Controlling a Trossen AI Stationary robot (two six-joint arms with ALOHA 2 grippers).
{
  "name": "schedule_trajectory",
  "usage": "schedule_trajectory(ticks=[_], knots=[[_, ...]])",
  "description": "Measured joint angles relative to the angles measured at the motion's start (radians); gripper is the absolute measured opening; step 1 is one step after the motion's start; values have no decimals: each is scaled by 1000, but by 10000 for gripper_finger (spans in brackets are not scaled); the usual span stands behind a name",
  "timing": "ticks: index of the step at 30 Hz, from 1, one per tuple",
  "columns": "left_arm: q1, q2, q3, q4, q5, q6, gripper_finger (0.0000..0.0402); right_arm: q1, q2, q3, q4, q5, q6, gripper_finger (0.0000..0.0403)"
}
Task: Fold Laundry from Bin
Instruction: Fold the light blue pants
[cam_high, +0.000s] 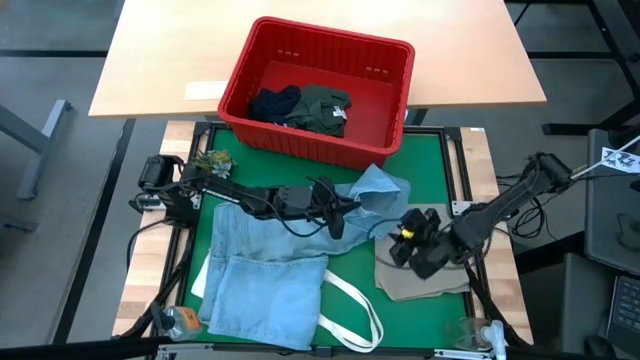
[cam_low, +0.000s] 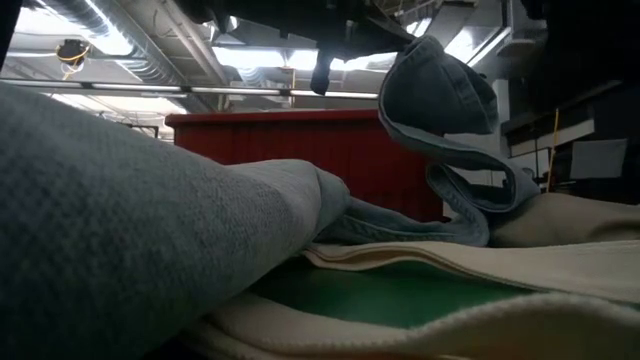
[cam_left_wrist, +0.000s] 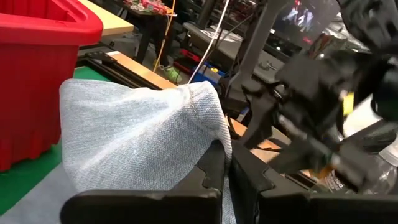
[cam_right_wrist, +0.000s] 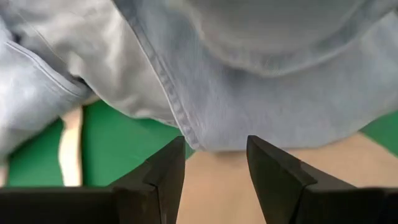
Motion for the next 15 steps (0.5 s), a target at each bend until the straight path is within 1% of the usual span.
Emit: schedule_trajectory(ticks=[5,8,15], knots=[[0,0,0,0,0,0,6,7,121,0,5,13,55,172],[0,0,0,0,0,0,6,6,181,0,17,40,60,172],[0,0,0,0,0,0,6,6,262,0,83,51,59,172]])
